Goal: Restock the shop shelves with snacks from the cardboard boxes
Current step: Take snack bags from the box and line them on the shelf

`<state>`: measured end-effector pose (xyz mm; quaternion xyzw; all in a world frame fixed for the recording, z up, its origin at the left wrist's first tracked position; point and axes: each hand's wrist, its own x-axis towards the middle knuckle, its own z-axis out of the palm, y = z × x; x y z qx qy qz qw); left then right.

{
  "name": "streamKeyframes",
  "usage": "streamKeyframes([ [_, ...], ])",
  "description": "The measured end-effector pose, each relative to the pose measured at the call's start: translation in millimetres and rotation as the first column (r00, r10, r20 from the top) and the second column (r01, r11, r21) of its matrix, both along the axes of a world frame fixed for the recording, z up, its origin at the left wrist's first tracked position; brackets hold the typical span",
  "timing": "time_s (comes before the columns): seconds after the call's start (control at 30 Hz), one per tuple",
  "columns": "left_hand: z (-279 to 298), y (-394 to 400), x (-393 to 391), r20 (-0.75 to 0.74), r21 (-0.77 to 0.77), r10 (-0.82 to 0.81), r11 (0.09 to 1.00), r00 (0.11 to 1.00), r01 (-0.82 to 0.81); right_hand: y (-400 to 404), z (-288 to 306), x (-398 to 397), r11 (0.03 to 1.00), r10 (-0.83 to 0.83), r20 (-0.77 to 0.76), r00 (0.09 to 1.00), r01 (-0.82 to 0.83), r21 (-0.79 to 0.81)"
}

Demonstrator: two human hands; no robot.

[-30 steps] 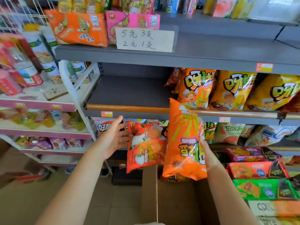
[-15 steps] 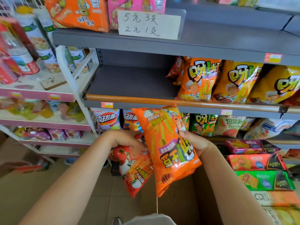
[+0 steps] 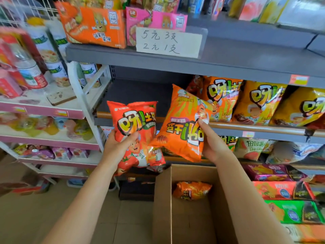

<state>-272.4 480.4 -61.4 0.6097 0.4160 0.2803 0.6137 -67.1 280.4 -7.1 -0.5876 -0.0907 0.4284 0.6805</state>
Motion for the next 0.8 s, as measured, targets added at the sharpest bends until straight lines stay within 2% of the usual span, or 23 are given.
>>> streamKeyframes([
  [0.13,22.9,18.4,1.7,0.07,0.042,0.047,0.998,0.996,-0.05,8.0,11.4,-1.7,0.998,0.038,0.02,0.999,-0.036,-0.052],
  [0.3,44.5,13.8,23.3,0.032,0.132,-0.065,0.989,0.997,0.061,23.6,20.8,-14.6,0.992,0.125,0.102,0.987,-0.122,-0.035],
  [0.47,39.2,8.0,33.5,0.027,0.113,-0.078,0.991,0.997,0.074,27.7,20.4,-17.3,0.986,0.141,0.109,0.984,-0.13,-0.101],
  [0.57,34.2,4.9,35.5,0.006,0.112,-0.111,0.988,0.994,0.11,22.4,18.2,-19.6,0.975,0.212,0.199,0.957,-0.191,-0.117],
  [0.7,29.3,2.0,35.4,-0.013,0.088,-0.142,0.986,0.99,0.142,18.2,17.2,-20.9,0.977,0.186,0.247,0.951,-0.151,-0.153],
  [0.8,33.0,3.4,31.1,-0.028,0.094,-0.136,0.986,0.99,0.138,8.0,24.6,-15.1,0.962,0.253,0.325,0.911,-0.201,-0.186],
])
